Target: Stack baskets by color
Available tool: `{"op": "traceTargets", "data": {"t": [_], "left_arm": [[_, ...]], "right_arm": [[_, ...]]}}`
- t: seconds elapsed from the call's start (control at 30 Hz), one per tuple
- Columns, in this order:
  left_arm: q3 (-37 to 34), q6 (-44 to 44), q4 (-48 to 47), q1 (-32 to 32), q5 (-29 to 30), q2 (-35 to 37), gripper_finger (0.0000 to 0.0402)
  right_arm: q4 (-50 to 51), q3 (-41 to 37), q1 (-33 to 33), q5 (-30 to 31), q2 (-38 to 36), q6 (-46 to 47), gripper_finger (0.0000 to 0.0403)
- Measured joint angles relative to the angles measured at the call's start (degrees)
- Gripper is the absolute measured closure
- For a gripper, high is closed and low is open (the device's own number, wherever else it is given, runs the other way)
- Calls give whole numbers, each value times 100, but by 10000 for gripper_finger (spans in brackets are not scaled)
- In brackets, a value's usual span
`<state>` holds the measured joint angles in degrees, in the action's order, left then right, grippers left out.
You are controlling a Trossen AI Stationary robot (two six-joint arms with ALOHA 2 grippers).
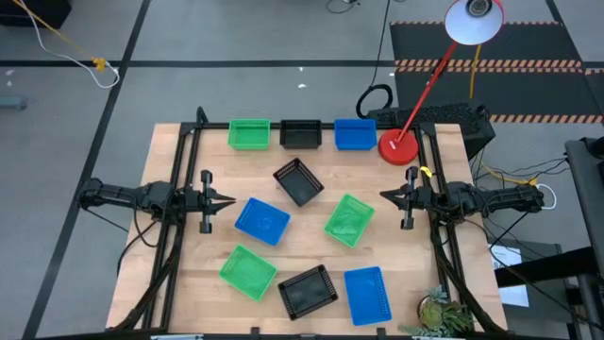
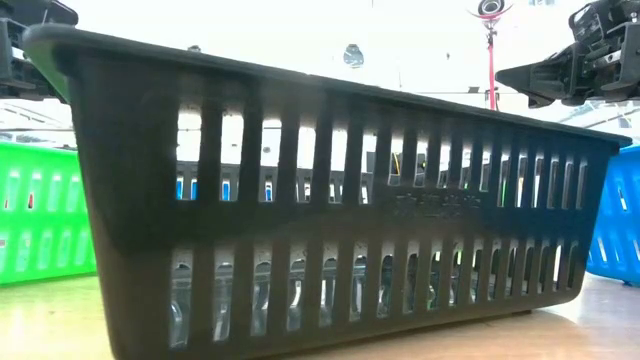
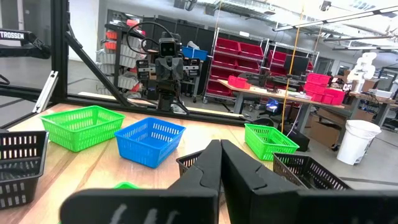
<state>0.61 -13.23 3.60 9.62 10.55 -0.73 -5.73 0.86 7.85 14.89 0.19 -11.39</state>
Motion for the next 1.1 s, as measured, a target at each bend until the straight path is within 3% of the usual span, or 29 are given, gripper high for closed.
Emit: {"op": "traceTargets", "data": {"t": [0.8,1.1], "left_arm": [[-1,0,0,-1,2,-2,371],[1,-2,0,-1,0,0,371]], "right_arm": [[-365,10,1,-11,1,349,403],[-212,966,14,-253,508,1102,403]]}}
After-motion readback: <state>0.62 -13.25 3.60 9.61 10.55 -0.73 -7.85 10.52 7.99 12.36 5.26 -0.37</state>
